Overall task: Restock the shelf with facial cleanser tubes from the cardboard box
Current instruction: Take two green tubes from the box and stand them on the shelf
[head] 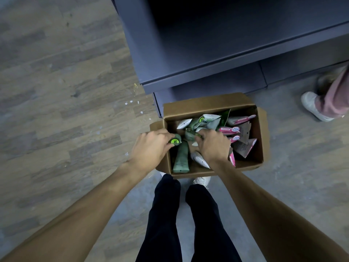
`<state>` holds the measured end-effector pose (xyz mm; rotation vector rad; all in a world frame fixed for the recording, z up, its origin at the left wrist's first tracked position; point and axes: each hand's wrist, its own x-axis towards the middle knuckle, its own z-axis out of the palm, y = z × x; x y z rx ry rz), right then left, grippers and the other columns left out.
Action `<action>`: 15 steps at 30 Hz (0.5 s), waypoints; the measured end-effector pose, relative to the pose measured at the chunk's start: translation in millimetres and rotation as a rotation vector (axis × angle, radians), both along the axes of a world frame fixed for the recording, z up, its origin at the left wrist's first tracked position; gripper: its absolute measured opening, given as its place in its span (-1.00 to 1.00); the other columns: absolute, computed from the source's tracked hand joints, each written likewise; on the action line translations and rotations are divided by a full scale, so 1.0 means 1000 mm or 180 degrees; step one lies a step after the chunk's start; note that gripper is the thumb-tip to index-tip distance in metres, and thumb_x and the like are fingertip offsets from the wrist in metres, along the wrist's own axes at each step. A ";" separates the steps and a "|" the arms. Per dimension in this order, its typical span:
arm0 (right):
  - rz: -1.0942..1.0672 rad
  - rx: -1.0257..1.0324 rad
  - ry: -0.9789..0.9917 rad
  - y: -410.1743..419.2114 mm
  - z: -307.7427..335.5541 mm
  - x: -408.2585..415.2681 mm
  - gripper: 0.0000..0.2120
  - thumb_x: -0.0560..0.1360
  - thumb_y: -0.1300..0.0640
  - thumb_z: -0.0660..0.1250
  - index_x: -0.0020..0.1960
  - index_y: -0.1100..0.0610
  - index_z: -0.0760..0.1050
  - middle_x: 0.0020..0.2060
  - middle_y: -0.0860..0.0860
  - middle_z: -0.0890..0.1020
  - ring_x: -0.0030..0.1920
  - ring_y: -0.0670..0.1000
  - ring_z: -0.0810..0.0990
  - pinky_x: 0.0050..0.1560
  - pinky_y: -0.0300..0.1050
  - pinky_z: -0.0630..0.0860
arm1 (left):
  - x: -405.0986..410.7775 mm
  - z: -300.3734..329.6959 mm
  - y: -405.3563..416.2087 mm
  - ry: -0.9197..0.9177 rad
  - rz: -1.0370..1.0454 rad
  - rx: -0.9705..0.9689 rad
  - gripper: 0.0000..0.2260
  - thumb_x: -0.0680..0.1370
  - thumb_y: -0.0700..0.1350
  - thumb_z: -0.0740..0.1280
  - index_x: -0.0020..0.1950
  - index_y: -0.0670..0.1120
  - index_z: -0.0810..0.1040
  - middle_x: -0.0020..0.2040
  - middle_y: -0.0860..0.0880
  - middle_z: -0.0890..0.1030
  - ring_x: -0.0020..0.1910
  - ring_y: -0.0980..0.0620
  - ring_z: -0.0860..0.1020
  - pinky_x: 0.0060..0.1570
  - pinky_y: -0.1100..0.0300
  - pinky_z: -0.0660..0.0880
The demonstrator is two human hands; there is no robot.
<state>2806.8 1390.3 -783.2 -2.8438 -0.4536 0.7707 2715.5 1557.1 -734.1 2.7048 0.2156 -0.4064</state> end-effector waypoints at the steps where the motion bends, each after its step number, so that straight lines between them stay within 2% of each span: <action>1: -0.0048 0.0077 -0.0003 -0.003 0.010 0.002 -0.84 0.54 -0.01 0.33 -0.07 0.06 0.58 -0.17 0.10 0.66 -0.07 0.22 0.62 -0.19 -0.07 0.35 | 0.002 0.008 0.001 -0.0016 0.0048 -0.0003 -0.69 0.57 0.05 0.31 0.29 0.03 0.56 0.11 0.10 0.61 0.00 -0.05 0.62 -0.09 0.09 0.50; 4: -0.0030 0.0394 -0.0022 -0.010 0.050 0.009 -0.80 0.52 -0.01 0.36 -0.17 0.10 0.56 -0.28 0.11 0.63 -0.14 0.23 0.60 -0.24 -0.07 0.39 | 0.009 0.038 0.004 0.0046 0.0201 -0.0013 -0.74 0.57 0.02 0.31 0.24 0.03 0.58 0.09 0.07 0.61 0.05 -0.07 0.58 -0.07 0.09 0.45; 7: -0.0009 0.0506 -0.0028 -0.016 0.092 0.016 -0.76 0.52 -0.02 0.36 -0.26 0.06 0.47 -0.40 0.03 0.54 -0.20 0.19 0.60 -0.29 -0.10 0.39 | 0.018 0.069 0.008 0.0080 0.0442 -0.0033 -0.78 0.56 0.00 0.34 0.15 -0.04 0.60 0.03 0.01 0.63 0.03 -0.11 0.57 -0.04 0.05 0.48; 9: -0.0060 0.0659 0.0030 -0.019 0.123 0.024 -0.84 0.53 -0.01 0.35 -0.18 0.04 0.53 -0.34 0.01 0.61 -0.18 0.15 0.62 -0.25 -0.09 0.45 | 0.023 0.091 0.009 0.0002 0.0575 -0.0047 -0.77 0.53 0.01 0.36 0.12 -0.07 0.62 0.00 -0.02 0.63 0.03 -0.12 0.58 -0.01 0.03 0.51; 11: -0.0014 0.0883 0.0004 -0.023 0.156 0.033 -0.86 0.56 -0.01 0.32 0.02 0.04 0.57 -0.22 0.02 0.68 -0.18 0.09 0.63 -0.19 -0.07 0.52 | 0.029 0.112 0.007 -0.0058 0.0649 -0.0082 -0.75 0.51 0.00 0.38 0.13 -0.07 0.62 -0.01 -0.03 0.62 0.02 -0.12 0.57 -0.02 0.05 0.50; 13: 0.0208 0.0907 -0.0109 -0.025 0.187 0.041 -0.86 0.60 -0.01 0.24 0.08 0.02 0.48 -0.25 0.00 0.65 -0.26 0.04 0.55 -0.25 -0.08 0.45 | 0.032 0.131 0.006 -0.0143 0.0730 -0.0232 -0.75 0.48 -0.03 0.41 0.13 -0.07 0.63 -0.03 -0.04 0.62 0.01 -0.13 0.57 -0.05 0.10 0.46; 15: 0.0224 0.1012 -0.0040 -0.028 0.207 0.050 -0.89 0.62 -0.02 0.17 0.08 -0.03 0.40 -0.26 0.02 0.63 -0.27 0.07 0.56 -0.22 -0.01 0.51 | 0.033 0.149 0.007 -0.0264 0.0866 -0.0598 -0.79 0.47 -0.06 0.44 0.06 -0.08 0.63 -0.10 -0.04 0.64 -0.07 -0.11 0.58 -0.11 0.17 0.39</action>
